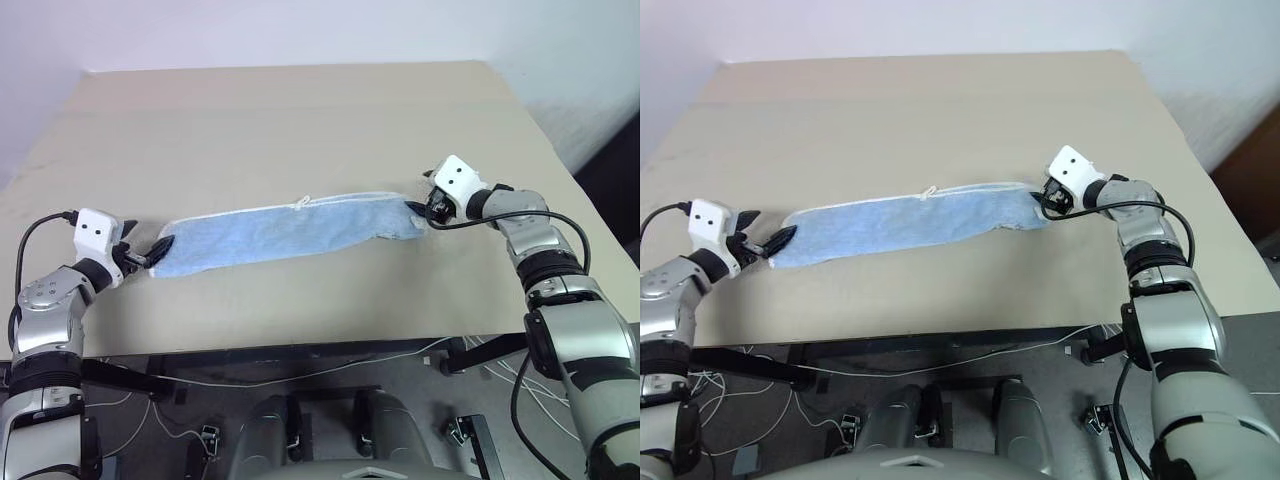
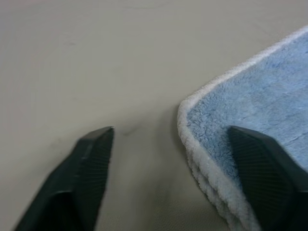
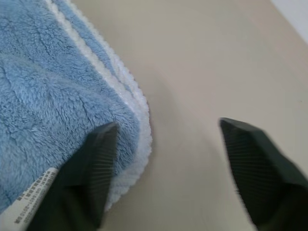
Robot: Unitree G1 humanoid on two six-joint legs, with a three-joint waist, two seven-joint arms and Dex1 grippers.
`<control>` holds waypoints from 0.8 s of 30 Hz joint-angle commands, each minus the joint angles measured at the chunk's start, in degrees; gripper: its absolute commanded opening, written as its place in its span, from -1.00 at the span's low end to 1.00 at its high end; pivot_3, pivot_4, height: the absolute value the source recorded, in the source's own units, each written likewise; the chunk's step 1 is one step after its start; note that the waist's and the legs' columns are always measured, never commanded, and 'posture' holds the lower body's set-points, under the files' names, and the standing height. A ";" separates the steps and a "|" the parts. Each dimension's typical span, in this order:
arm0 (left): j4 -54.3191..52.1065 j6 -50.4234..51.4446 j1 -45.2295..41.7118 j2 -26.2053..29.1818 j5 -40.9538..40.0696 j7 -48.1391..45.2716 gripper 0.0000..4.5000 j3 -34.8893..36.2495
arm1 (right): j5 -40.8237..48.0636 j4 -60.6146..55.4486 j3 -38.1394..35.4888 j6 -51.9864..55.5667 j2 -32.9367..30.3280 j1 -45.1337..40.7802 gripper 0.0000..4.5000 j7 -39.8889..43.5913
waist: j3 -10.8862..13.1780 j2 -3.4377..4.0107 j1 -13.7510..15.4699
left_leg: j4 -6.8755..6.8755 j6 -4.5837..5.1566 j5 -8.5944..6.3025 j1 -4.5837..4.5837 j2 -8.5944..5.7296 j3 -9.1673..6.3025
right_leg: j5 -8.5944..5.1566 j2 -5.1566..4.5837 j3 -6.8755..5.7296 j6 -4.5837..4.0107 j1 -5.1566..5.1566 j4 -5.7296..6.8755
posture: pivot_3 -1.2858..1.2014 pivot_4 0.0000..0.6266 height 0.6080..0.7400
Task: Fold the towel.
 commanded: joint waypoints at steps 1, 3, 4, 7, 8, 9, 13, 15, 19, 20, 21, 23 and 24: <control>-1.34 -1.61 -0.44 0.34 -0.02 3.56 1.00 2.39 | 1.14 -6.24 -2.98 -0.70 -2.89 1.36 0.98 -2.98 | 0.00 0.01 0.01 | 0.00 0.00 0.00 0.00 0.00 -0.01 | 0.00 -0.01 0.00 0.00 0.00 0.00 | 0.03 -0.52 1.00; -3.02 -1.61 0.55 0.14 -1.09 4.61 1.00 3.54 | 3.00 -11.20 -5.14 1.50 -4.11 3.80 0.98 -3.32 | 0.00 0.00 0.00 | 0.00 0.00 0.00 0.00 0.00 -0.01 | 0.00 -0.02 0.00 0.00 0.00 0.00 | 0.03 -0.52 1.00; -4.33 -1.85 1.24 -0.01 -1.39 5.27 1.00 4.12 | 4.45 -14.62 -6.59 3.46 -4.61 5.62 0.98 -3.10 | 0.00 0.00 0.00 | 0.00 0.00 0.00 0.00 0.00 -0.02 | 0.00 -0.02 0.00 0.00 0.00 0.00 | 0.03 -0.52 1.00; -9.15 -1.90 3.11 -0.61 -2.51 6.14 1.00 5.42 | 11.06 -27.49 -11.30 14.91 -4.70 12.23 0.98 -1.61 | -0.01 -0.01 0.05 | 0.00 0.00 0.00 0.01 0.00 -0.06 | 0.00 -0.03 0.00 0.00 0.02 -0.01 | 0.03 -0.52 1.00; -10.92 -1.82 3.66 -0.71 -2.86 5.86 1.00 5.42 | 14.43 -32.92 -13.00 21.04 -4.13 14.86 0.98 -1.08 | -0.01 -0.02 0.14 | 0.00 0.00 -0.01 0.05 0.00 -0.08 | 0.00 -0.04 0.00 0.00 0.06 -0.02 | 0.03 -0.52 1.00; -12.62 -1.96 4.28 -0.77 -3.02 5.45 1.00 5.22 | 17.58 -37.99 -14.58 26.75 -3.49 17.27 0.98 -1.02 | -0.01 -0.02 0.20 | 0.00 0.00 -0.01 0.07 0.00 -0.10 | 0.00 -0.05 0.00 0.00 0.09 -0.02 | 0.03 -0.52 1.00; -19.24 -1.37 6.37 -1.34 -5.25 1.31 1.00 3.84 | 27.96 -53.61 -19.79 46.57 -0.77 24.06 0.98 -4.60 | -0.02 -0.02 0.31 | 0.02 0.01 -0.02 0.13 -0.01 -0.15 | 0.00 -0.14 -0.01 0.00 0.15 -0.01 | 0.03 -0.52 1.00; -23.25 -1.25 7.13 -1.75 -6.63 -2.54 1.00 1.82 | 35.42 -59.40 -24.80 58.51 2.75 26.23 0.98 -10.01 | -0.04 -0.04 0.38 | 0.01 0.01 -0.03 0.14 -0.02 -0.15 | 0.00 -0.17 -0.01 -0.01 0.14 0.00 | 0.03 -0.52 1.00; -27.85 -0.36 7.89 -2.47 -7.75 -8.95 1.00 -3.18 | 47.20 -65.90 -34.38 75.63 8.90 28.29 0.98 -19.76 | -0.05 -0.04 0.90 | 0.01 -0.03 -0.07 0.14 -0.02 -0.20 | 0.01 -0.24 0.00 -0.03 0.15 -0.01 | 0.03 -0.52 1.00; -28.54 -0.45 8.09 -2.59 -7.62 -10.34 1.00 -4.59 | 49.79 -67.14 -36.75 78.90 10.36 28.56 0.98 -22.23 | -0.05 -0.03 1.13 | 0.01 -0.06 -0.10 0.14 -0.03 -0.20 | 0.01 -0.25 0.01 -0.04 0.14 -0.01 | 0.03 -0.52 1.00; -29.20 -0.55 8.27 -2.78 -7.49 -11.87 1.00 -6.08 | 52.46 -68.51 -38.81 82.01 11.74 28.97 0.98 -24.38 | -0.06 -0.02 1.31 | 0.01 -0.07 -0.11 0.13 -0.03 -0.19 | 0.01 -0.25 0.02 -0.04 0.13 -0.01 | 0.03 -0.52 1.00; -30.22 -0.24 8.30 -3.37 -7.53 -14.14 1.00 -8.49 | 57.33 -70.60 -42.56 87.46 14.47 29.51 0.98 -28.69 | -0.06 -0.01 1.43 | 0.01 -0.06 -0.11 0.13 -0.03 -0.18 | 0.01 -0.24 0.02 -0.05 0.11 -0.01 | 0.03 -0.52 1.00; -30.52 0.11 8.23 -3.72 -7.62 -14.93 1.00 -9.39 | 59.37 -71.16 -44.17 89.61 15.71 29.62 0.98 -30.80 | -0.06 -0.02 1.45 | 0.00 -0.05 -0.11 0.12 -0.03 -0.18 | 0.01 -0.24 0.03 -0.05 0.11 -0.01 | 0.03 -0.52 1.00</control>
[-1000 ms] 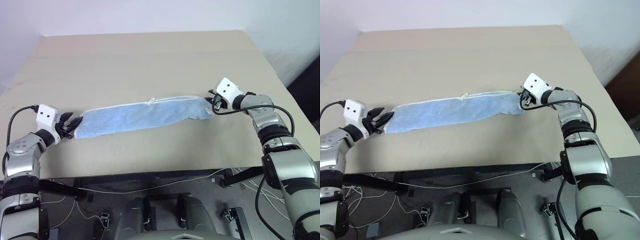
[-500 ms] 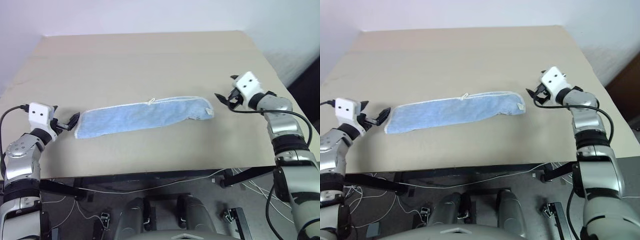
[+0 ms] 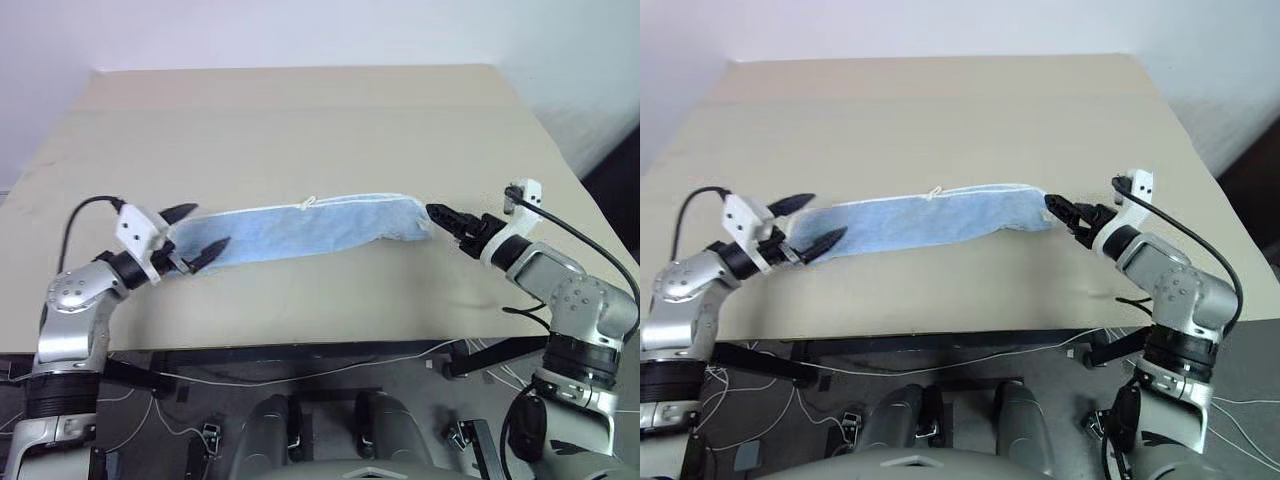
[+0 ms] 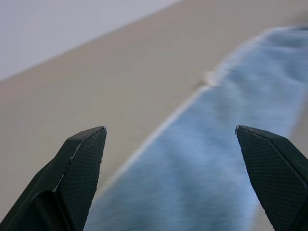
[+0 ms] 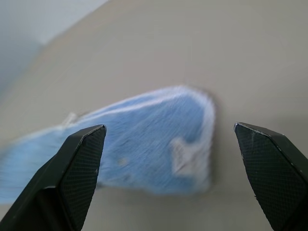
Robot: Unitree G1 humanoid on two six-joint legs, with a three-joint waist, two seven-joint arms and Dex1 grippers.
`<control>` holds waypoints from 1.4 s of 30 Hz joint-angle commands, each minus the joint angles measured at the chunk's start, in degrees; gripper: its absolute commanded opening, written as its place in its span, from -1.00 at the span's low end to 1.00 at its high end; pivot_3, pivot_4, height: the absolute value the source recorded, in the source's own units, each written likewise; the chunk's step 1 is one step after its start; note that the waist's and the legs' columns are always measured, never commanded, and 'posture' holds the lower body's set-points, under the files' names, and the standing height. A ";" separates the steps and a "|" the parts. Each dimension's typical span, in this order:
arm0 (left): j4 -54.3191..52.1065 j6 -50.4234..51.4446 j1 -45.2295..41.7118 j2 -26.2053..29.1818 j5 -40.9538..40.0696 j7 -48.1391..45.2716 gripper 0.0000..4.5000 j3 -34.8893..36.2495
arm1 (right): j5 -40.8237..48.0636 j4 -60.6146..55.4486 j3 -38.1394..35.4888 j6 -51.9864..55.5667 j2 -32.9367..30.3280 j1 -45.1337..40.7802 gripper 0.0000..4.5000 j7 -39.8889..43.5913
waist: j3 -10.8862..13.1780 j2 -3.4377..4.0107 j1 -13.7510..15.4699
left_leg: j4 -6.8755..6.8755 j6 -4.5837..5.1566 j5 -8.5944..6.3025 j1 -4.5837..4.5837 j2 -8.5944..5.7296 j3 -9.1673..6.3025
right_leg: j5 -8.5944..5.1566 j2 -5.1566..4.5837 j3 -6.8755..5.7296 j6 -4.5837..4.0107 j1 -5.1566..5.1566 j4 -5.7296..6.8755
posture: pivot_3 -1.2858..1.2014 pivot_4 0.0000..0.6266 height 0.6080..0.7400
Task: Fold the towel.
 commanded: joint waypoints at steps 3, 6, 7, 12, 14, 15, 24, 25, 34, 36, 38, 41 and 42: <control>-2.95 0.30 -0.16 -1.70 -0.33 -4.33 1.00 -4.69 | 11.99 -5.62 -9.19 11.05 6.75 0.31 0.98 -12.08 | 0.00 0.00 0.04 | 0.00 0.23 -0.08 0.00 0.00 0.00 | 0.00 0.02 -0.01 0.00 0.00 0.01 | 0.03 -0.52 1.00; -2.81 0.25 -0.29 -3.33 -0.03 -4.94 1.00 -6.62 | 16.76 -6.04 -11.94 13.17 11.74 -0.18 0.98 -18.83 | -0.01 0.03 0.02 | -0.02 0.35 -0.10 0.00 0.00 0.00 | 0.00 0.07 -0.01 0.00 -0.01 0.01 | 0.03 -0.52 1.00; -2.84 0.26 -0.29 -3.68 -0.06 -4.98 1.00 -6.98 | 18.03 -6.00 -12.48 13.43 12.76 -0.44 0.98 -20.59 | -0.02 0.03 0.01 | -0.02 0.36 -0.10 -0.01 -0.01 0.01 | 0.00 0.09 -0.01 0.00 -0.01 0.01 | 0.03 -0.52 1.00; -3.31 0.44 0.31 -5.82 -0.28 -4.46 1.00 -8.01 | 23.39 -3.16 -13.21 11.00 17.65 -1.49 0.98 -29.09 | -0.02 0.03 0.03 | -0.02 0.39 -0.10 -0.01 -0.02 0.01 | 0.00 0.14 -0.01 0.01 0.00 0.01 | 0.03 -0.52 1.00; -3.81 0.57 0.89 -6.79 -0.26 -3.83 1.00 -8.29 | 24.16 -0.24 -13.43 7.82 19.65 -2.30 0.98 -32.26 | -0.02 0.03 -0.04 | -0.01 0.39 -0.10 -0.01 -0.03 0.01 | 0.00 0.16 -0.02 0.02 0.01 0.01 | 0.03 -0.52 1.00; -4.06 0.63 1.09 -7.11 -0.22 -3.58 1.00 -8.38 | 24.46 0.80 -13.32 6.60 20.05 -2.44 0.98 -33.40 | -0.02 0.04 -0.08 | -0.01 0.39 -0.10 -0.01 -0.02 0.01 | 0.00 0.18 -0.01 0.02 0.01 0.01 | 0.03 -0.52 1.00; -6.35 1.56 4.03 -9.91 0.21 -0.35 1.00 -8.72 | 23.62 10.22 -11.57 -7.86 21.21 -3.34 0.98 -37.05 | -0.36 -0.21 -0.21 | -0.01 0.44 -0.13 0.16 0.06 0.00 | 0.00 0.27 -0.01 0.02 0.17 -0.01 | 0.03 -0.52 1.00; -6.53 1.66 4.25 -10.15 0.21 -0.06 1.00 -8.72 | 23.39 11.04 -11.27 -9.54 21.17 -3.51 0.98 -36.92 | -0.44 -0.27 -0.21 | -0.01 0.44 -0.13 0.16 0.05 -0.01 | 0.00 0.27 -0.01 0.02 0.17 -0.01 | 0.03 -0.52 1.00; -7.78 2.74 6.06 -11.88 -0.14 1.16 1.00 -9.52 | 22.81 15.40 -7.82 -19.79 20.55 -3.88 0.07 -35.41 | -0.74 -0.34 -0.07 | -0.02 0.45 -0.15 0.15 0.05 -0.06 | -0.01 0.26 -0.03 0.01 0.20 -0.08 | 0.03 -0.52 1.00; -8.05 3.10 6.39 -11.99 -0.33 1.13 1.00 -9.76 | 23.12 15.50 -7.40 -20.79 20.36 -3.73 -0.25 -35.25 | -0.74 -0.33 -0.05 | -0.02 0.45 -0.15 0.13 0.05 -0.06 | -0.01 0.24 -0.03 0.00 0.18 -0.08 | 0.03 -0.52 1.00; -8.07 3.23 6.52 -12.11 -0.31 1.19 1.00 -9.89 | 23.50 15.48 -7.36 -21.99 20.04 -3.45 -0.57 -35.12 | -0.77 -0.36 -0.04 | -0.02 0.45 -0.16 0.14 0.06 -0.07 | -0.02 0.22 -0.03 0.00 0.20 -0.10 | 0.03 -0.52 1.00; -8.07 3.53 6.58 -12.18 -0.35 1.14 1.00 -9.90 | 24.49 15.34 -7.86 -23.42 19.18 -3.10 -0.99 -34.86 | -0.96 -0.45 0.06 | -0.02 0.40 -0.22 0.15 0.05 -0.11 | -0.05 0.17 -0.06 -0.07 0.24 -0.19 | 0.03 -0.52 1.00; -8.04 3.59 6.58 -12.19 -0.37 1.12 1.00 -9.89 | 24.80 15.26 -7.86 -23.71 18.84 -2.97 -0.99 -34.68 | -0.97 -0.47 0.15 | -0.02 0.37 -0.24 0.15 0.05 -0.13 | -0.12 0.11 -0.08 -0.19 0.25 -0.20 | 0.03 -0.52 1.00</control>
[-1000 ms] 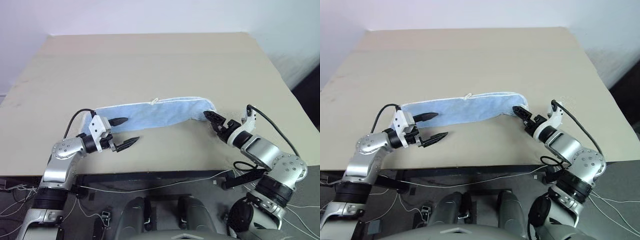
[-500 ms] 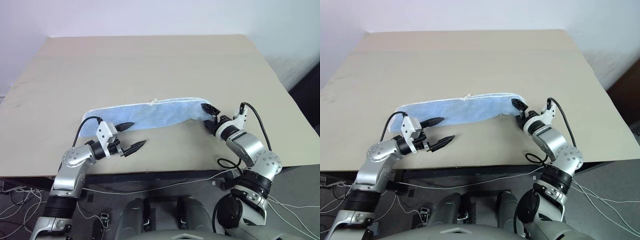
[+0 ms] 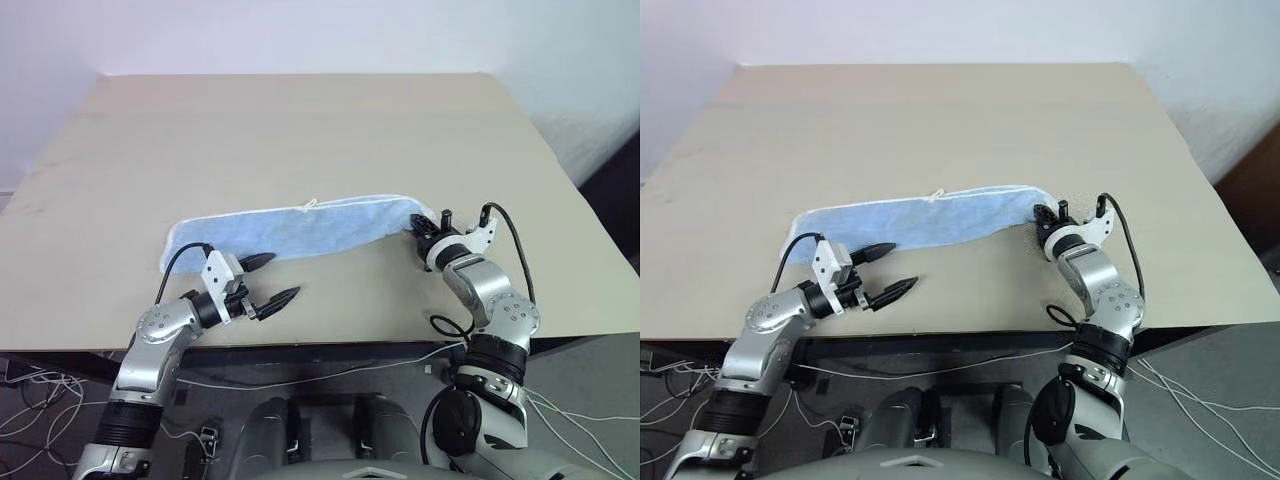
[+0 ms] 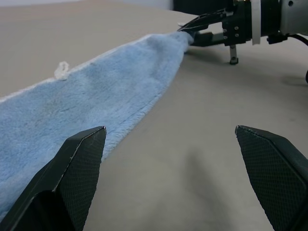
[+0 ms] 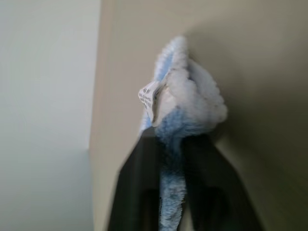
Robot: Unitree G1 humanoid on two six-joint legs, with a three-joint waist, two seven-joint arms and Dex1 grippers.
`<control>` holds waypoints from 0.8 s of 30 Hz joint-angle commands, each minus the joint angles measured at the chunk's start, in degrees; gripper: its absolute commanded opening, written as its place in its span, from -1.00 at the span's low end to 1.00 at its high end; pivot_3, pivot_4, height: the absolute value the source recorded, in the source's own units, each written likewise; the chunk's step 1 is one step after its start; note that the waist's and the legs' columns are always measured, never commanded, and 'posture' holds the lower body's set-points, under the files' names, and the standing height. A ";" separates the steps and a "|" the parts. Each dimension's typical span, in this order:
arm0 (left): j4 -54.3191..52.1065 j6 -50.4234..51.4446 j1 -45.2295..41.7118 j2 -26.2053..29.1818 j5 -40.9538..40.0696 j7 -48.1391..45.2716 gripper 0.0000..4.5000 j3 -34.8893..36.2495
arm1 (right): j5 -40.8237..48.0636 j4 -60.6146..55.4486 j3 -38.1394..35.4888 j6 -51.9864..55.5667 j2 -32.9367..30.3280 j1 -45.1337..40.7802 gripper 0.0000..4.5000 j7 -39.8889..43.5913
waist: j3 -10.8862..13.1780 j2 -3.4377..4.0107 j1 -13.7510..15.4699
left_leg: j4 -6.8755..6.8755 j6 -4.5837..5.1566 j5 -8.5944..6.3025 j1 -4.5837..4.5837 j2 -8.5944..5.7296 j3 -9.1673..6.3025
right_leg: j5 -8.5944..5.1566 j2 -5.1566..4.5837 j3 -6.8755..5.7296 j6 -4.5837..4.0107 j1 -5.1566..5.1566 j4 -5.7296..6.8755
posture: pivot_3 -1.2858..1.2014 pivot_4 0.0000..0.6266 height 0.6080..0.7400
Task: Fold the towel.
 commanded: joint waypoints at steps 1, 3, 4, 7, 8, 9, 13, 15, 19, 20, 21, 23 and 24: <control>-1.87 -0.10 0.02 0.06 -0.62 -0.07 1.00 0.37 | -0.34 1.19 -1.63 -3.01 -2.32 1.58 -0.99 -0.12 | -0.01 0.01 0.19 | 0.00 -0.01 -0.01 0.00 0.00 -0.01 | 0.00 -0.03 -0.02 -0.01 0.01 -0.01 | 0.03 -0.52 1.00; -1.72 -0.06 -0.10 0.00 -0.61 -0.04 1.00 0.38 | -0.20 1.04 -1.66 -3.63 -3.59 1.72 -0.99 0.27 | -0.03 0.07 0.35 | -0.01 -0.02 -0.04 -0.01 -0.03 -0.02 | -0.01 -0.07 -0.02 -0.02 0.00 -0.02 | 0.03 -0.52 1.00; -1.67 -0.04 -0.15 -0.03 -0.61 -0.02 1.00 0.38 | -0.15 1.01 -1.60 -3.85 -4.08 1.77 -0.99 0.45 | -0.02 0.09 0.41 | -0.01 -0.01 -0.05 -0.02 -0.04 -0.02 | -0.01 -0.09 -0.02 -0.02 -0.01 -0.03 | 0.03 -0.52 1.00; -1.66 0.01 -0.16 -0.07 -0.64 0.01 1.00 0.41 | -0.94 0.70 -0.81 -3.54 -7.78 1.55 -0.99 2.62 | 0.01 0.15 0.52 | -0.01 0.04 -0.08 -0.07 -0.08 -0.02 | -0.01 -0.14 -0.02 -0.02 -0.02 -0.08 | 0.03 -0.52 1.00; -1.67 0.02 -0.15 -0.07 -0.63 0.02 1.00 0.41 | -1.56 0.52 -0.24 -3.37 -9.14 1.44 -0.99 3.47 | 0.04 0.22 0.52 | -0.01 0.07 -0.10 -0.10 -0.11 -0.02 | -0.01 -0.16 -0.02 -0.02 -0.03 -0.09 | 0.03 -0.52 1.00; -1.64 0.01 -0.15 -0.07 -0.58 0.06 1.00 0.43 | -2.56 0.35 0.64 -3.31 -10.70 1.28 -0.99 4.74 | 0.08 0.28 0.51 | -0.01 0.11 -0.12 -0.12 -0.15 -0.01 | -0.01 -0.18 -0.01 -0.02 -0.04 -0.10 | 0.03 -0.52 1.00; -1.58 0.02 -0.19 -0.05 -0.51 0.19 1.00 0.52 | -7.97 -0.75 5.36 -3.22 -15.90 0.95 -0.99 10.09 | 0.20 0.48 -0.07 | -0.02 0.29 -0.06 -0.25 -0.15 0.05 | 0.00 -0.16 0.04 0.00 -0.19 -0.11 | 0.03 -0.52 1.00; -1.58 0.02 -0.21 -0.10 -0.44 0.31 1.00 0.50 | -13.11 -2.39 10.33 -3.34 -19.18 0.81 -0.99 14.16 | 0.27 0.59 -0.34 | -0.04 0.30 -0.04 -0.25 -0.07 0.07 | 0.00 -0.09 0.04 0.02 -0.22 -0.10 | 0.03 -0.52 1.00; -1.77 0.13 -0.11 -0.21 -0.38 0.52 1.00 0.40 | -25.55 -6.85 23.62 -5.77 -26.25 -0.56 -0.99 24.20 | 0.35 0.73 -0.22 | -0.05 0.30 -0.04 -0.25 -0.06 0.12 | 0.09 -0.06 0.06 0.19 -0.27 -0.07 | 0.03 -0.52 1.00; -1.79 0.16 -0.10 -0.23 -0.37 0.55 1.00 0.36 | -29.24 -8.06 27.84 -6.94 -28.17 -1.14 -0.99 27.20 | 0.35 0.73 -0.19 | -0.05 0.31 -0.04 -0.26 -0.07 0.13 | 0.09 -0.05 0.06 0.19 -0.28 -0.07 | 0.03 -0.52 1.00; -1.79 0.18 -0.12 -0.25 -0.36 0.58 1.00 0.32 | -32.69 -9.07 31.58 -8.26 -29.67 -1.70 -0.99 29.92 | 0.36 0.74 -0.18 | -0.05 0.31 -0.04 -0.27 -0.08 0.13 | 0.08 -0.05 0.06 0.19 -0.29 -0.07 | 0.03 -0.52 1.00; -1.79 0.20 -0.14 -0.35 -0.32 0.70 1.00 0.21 | -39.20 -10.44 38.82 -11.18 -31.82 -2.96 -0.99 35.12 | 0.36 0.73 -0.12 | -0.04 0.31 -0.04 -0.30 -0.09 0.13 | 0.07 -0.05 0.06 0.17 -0.34 -0.07 | 0.03 -0.52 1.00; -1.81 0.20 -0.13 -0.43 -0.26 0.79 1.00 0.12 | -42.77 -10.93 42.78 -12.76 -32.60 -3.69 -0.99 37.54 | 0.36 0.73 -0.11 | -0.04 0.31 -0.04 -0.31 -0.08 0.12 | 0.07 -0.06 0.05 0.17 -0.34 -0.07 | 0.03 -0.52 1.00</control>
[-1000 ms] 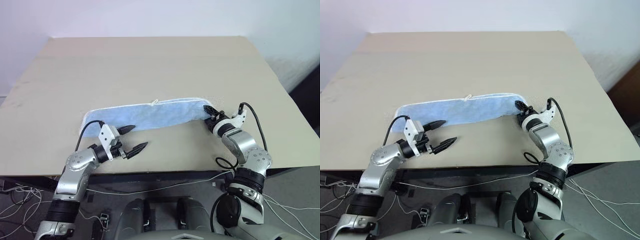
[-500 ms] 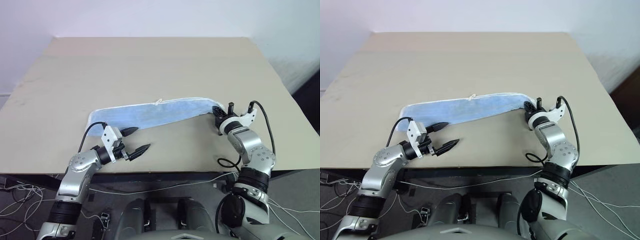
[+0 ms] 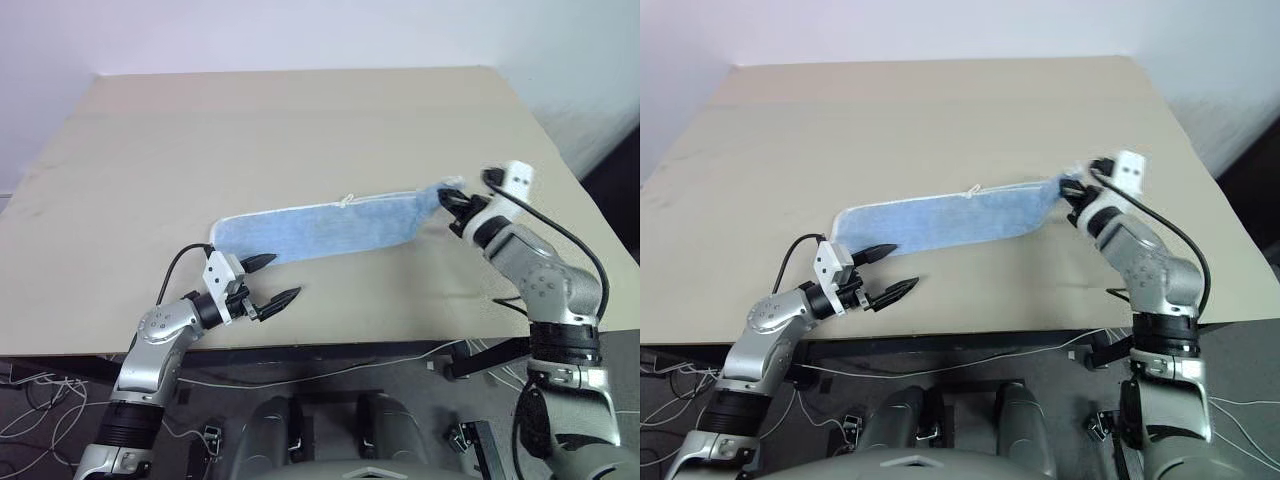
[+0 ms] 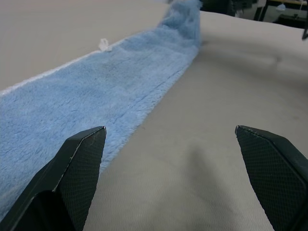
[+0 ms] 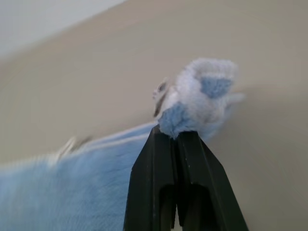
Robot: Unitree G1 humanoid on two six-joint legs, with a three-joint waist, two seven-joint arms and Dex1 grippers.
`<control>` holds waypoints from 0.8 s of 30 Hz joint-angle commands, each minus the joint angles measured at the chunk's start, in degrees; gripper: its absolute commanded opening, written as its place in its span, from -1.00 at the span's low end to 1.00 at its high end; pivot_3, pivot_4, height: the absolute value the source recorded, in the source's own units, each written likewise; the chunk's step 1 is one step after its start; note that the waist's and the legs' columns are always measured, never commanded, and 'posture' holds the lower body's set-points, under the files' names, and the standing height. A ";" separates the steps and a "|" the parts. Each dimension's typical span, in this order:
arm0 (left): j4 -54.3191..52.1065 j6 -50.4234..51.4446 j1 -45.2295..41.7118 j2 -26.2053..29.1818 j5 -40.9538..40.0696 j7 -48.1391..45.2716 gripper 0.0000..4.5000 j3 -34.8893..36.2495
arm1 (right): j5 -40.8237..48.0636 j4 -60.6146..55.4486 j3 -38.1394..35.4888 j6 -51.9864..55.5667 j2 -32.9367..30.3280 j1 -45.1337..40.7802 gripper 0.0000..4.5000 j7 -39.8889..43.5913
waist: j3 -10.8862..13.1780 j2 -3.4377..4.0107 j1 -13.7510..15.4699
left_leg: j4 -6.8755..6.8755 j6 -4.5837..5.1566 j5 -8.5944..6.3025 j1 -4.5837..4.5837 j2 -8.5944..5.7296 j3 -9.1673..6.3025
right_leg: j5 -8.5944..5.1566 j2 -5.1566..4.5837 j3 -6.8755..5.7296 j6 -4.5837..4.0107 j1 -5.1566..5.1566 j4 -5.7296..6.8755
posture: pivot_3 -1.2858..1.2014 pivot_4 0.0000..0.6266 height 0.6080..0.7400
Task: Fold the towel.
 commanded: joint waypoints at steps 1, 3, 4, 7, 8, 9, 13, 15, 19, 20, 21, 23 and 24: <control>-1.83 -0.16 -0.10 -0.32 -0.19 0.41 1.00 0.03 | -11.62 -4.19 12.26 -5.99 -2.49 -3.01 -0.99 9.12 | 0.00 -0.01 0.02 | 0.00 0.00 0.00 -0.01 0.00 0.00 | 0.00 0.00 0.00 0.00 -0.02 0.00 | 0.03 -0.52 1.00; -1.82 -0.14 -0.16 -0.47 -0.10 0.55 1.00 -0.11 | -15.31 -3.97 15.99 -7.96 -2.30 -3.57 -0.99 12.23 | 0.00 -0.02 0.07 | 0.00 0.00 0.00 -0.02 0.01 0.00 | 0.00 0.00 0.00 0.00 -0.02 0.00 | 0.03 -0.52 1.00; -1.96 -0.12 -0.09 -0.55 -0.06 0.68 1.00 -0.17 | -17.92 -3.80 18.79 -9.27 -2.22 -3.71 -0.99 13.95 | 0.02 -0.04 0.25 | 0.00 0.00 0.00 -0.03 0.00 0.00 | 0.00 0.00 0.00 0.01 -0.02 0.00 | 0.03 -0.52 1.00; -2.77 -0.03 0.69 -0.62 -0.10 1.38 1.00 -0.07 | -25.11 -1.81 26.05 -12.55 -0.80 -3.96 -0.99 17.30 | 0.02 -0.06 0.30 | 0.08 0.00 0.00 -0.17 -0.03 -0.02 | 0.01 -0.02 -0.04 0.00 -0.10 0.00 | 0.03 -0.52 1.00; -3.13 0.00 1.11 -0.55 -0.14 1.63 1.00 0.04 | -26.19 -0.92 26.95 -13.04 0.07 -3.96 -0.99 18.06 | 0.03 -0.07 0.25 | 0.09 0.00 0.00 -0.19 -0.03 -0.01 | 0.01 -0.02 -0.04 0.00 -0.12 0.00 | 0.03 -0.52 1.00; -3.39 0.03 1.39 -0.49 -0.17 1.81 1.00 0.08 | -26.93 -0.31 27.23 -13.37 0.74 -3.93 -0.99 18.67 | 0.03 -0.07 0.23 | 0.10 0.00 0.01 -0.21 -0.03 -0.01 | 0.01 -0.02 -0.04 0.00 -0.14 0.00 | 0.03 -0.52 1.00; -4.27 0.22 2.34 -0.23 -0.34 2.35 1.00 0.31 | -29.32 1.10 27.13 -14.26 2.29 -3.70 -0.99 20.46 | 0.04 -0.09 0.36 | 0.11 -0.02 0.01 -0.26 -0.03 -0.03 | 0.01 -0.03 -0.07 0.00 -0.16 0.01 | 0.03 -0.52 1.00; -4.78 0.35 3.01 -0.04 -0.50 2.66 1.00 0.60 | -29.74 1.48 26.83 -14.43 2.82 -3.44 -0.99 21.54 | 0.04 -0.09 0.25 | 0.12 -0.02 0.01 -0.26 -0.03 -0.04 | 0.01 -0.04 -0.07 -0.01 -0.17 0.01 | 0.03 -0.52 1.00; -5.38 0.79 3.71 0.03 -0.76 3.10 1.00 1.06 | -28.52 0.37 25.15 -13.77 2.94 -2.54 -0.74 24.51 | 0.04 -0.09 0.21 | 0.11 -0.05 0.01 -0.27 0.02 -0.05 | 0.01 -0.05 -0.07 -0.01 -0.21 0.01 | 0.03 -0.52 1.00; -5.53 0.93 3.86 0.00 -0.90 3.25 1.00 1.21 | -28.23 -0.12 24.55 -13.61 2.89 -2.29 -0.59 25.02 | 0.04 -0.08 0.25 | 0.11 -0.05 0.01 -0.27 0.02 -0.05 | 0.01 -0.05 -0.07 -0.01 -0.21 0.01 | 0.03 -0.52 1.00; -5.63 1.03 3.95 -0.02 -1.01 3.37 1.00 1.30 | -28.17 -0.41 24.11 -13.52 2.94 -2.12 -0.47 25.39 | 0.04 -0.09 0.26 | 0.11 -0.05 0.01 -0.27 0.01 -0.05 | 0.01 -0.06 -0.07 -0.02 -0.21 0.01 | 0.03 -0.52 1.00; -6.69 2.25 4.60 -0.29 -2.24 4.34 1.00 2.20 | -26.96 -2.26 21.55 -13.62 2.35 -1.39 -0.17 26.16 | 0.04 -0.09 0.30 | 0.11 -0.06 0.00 -0.27 0.01 -0.05 | 0.01 -0.07 -0.07 -0.02 -0.21 0.01 | 0.03 -0.52 1.00; -7.45 3.13 5.04 -0.48 -3.13 5.02 1.00 2.84 | -26.02 -3.54 19.89 -13.72 1.85 -0.91 -0.02 26.61 | 0.04 -0.09 0.32 | 0.11 -0.06 0.00 -0.30 0.00 -0.06 | 0.00 -0.07 -0.07 -0.04 -0.22 0.01 | 0.03 -0.52 1.00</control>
